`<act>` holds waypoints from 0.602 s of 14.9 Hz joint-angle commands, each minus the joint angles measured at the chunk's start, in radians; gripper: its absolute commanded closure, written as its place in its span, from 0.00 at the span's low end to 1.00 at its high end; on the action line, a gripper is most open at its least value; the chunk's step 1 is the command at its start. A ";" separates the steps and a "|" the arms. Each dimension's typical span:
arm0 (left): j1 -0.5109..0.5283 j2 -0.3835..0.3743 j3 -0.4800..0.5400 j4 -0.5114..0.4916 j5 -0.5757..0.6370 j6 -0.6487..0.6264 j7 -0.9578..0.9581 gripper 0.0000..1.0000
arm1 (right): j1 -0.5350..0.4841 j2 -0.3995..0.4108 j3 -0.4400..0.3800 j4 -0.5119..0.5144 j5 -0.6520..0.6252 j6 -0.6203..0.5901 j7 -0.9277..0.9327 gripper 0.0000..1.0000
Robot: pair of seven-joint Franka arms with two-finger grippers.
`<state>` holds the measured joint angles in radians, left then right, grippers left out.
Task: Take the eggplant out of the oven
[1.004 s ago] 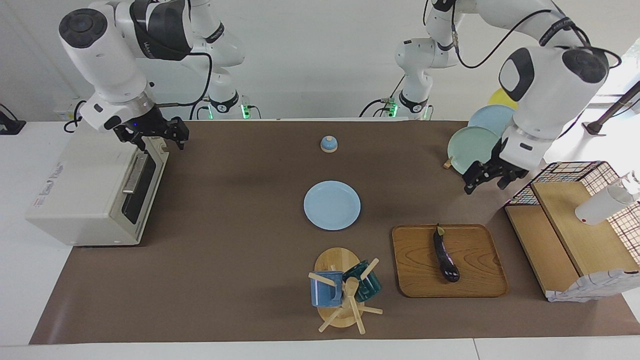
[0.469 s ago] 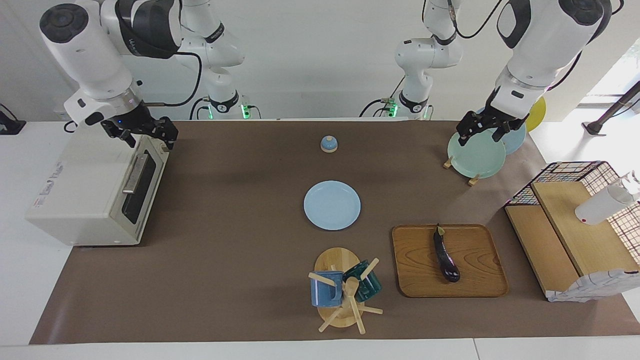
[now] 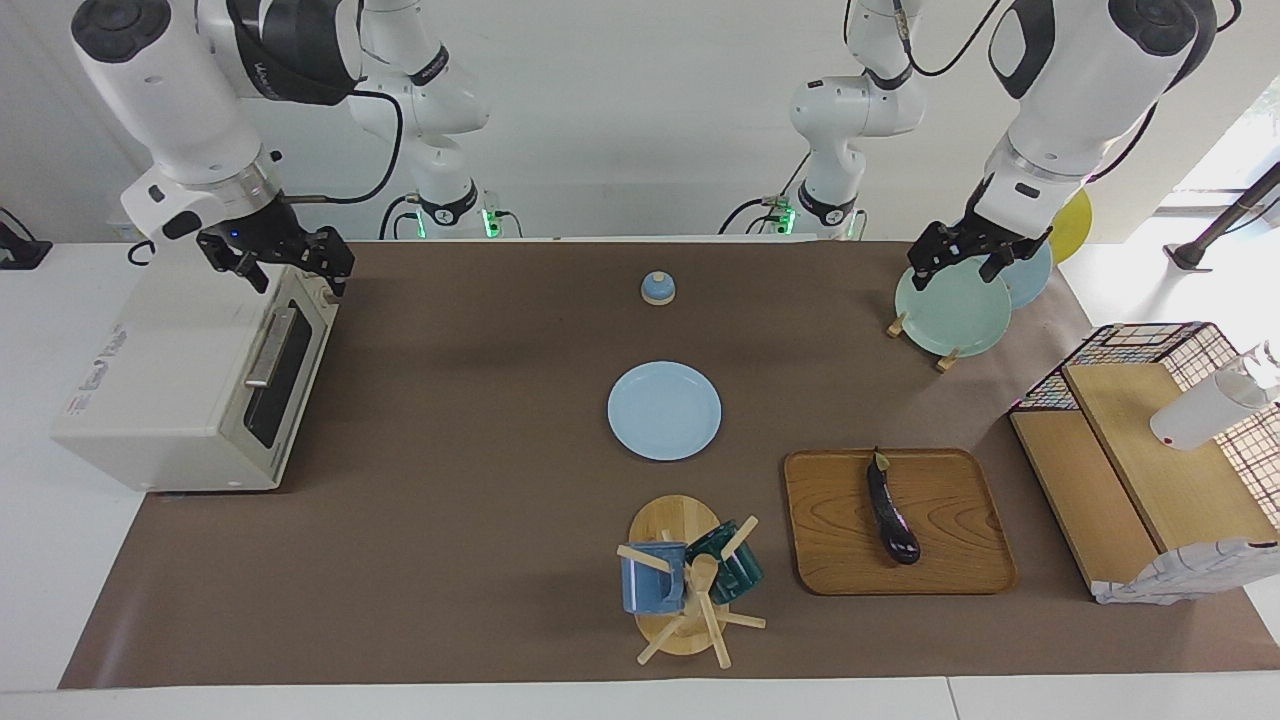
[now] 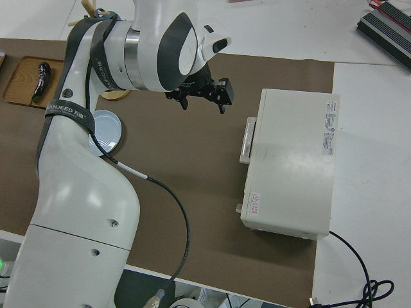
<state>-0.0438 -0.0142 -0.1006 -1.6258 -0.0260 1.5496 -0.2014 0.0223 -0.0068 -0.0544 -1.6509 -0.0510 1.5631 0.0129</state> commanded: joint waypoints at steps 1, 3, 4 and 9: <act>0.042 0.008 -0.013 0.017 0.011 -0.031 0.052 0.00 | -0.007 -0.013 0.001 -0.009 0.031 0.006 -0.014 0.00; 0.036 0.008 -0.014 0.014 0.008 -0.020 0.057 0.00 | -0.015 -0.013 -0.001 -0.009 0.031 0.015 -0.033 0.00; 0.033 0.008 -0.014 0.012 0.008 -0.019 0.057 0.00 | -0.015 -0.013 -0.001 -0.007 0.031 0.015 -0.050 0.00; 0.042 0.003 -0.016 0.007 0.005 -0.019 0.062 0.00 | -0.010 -0.015 -0.001 -0.007 0.031 0.015 -0.053 0.00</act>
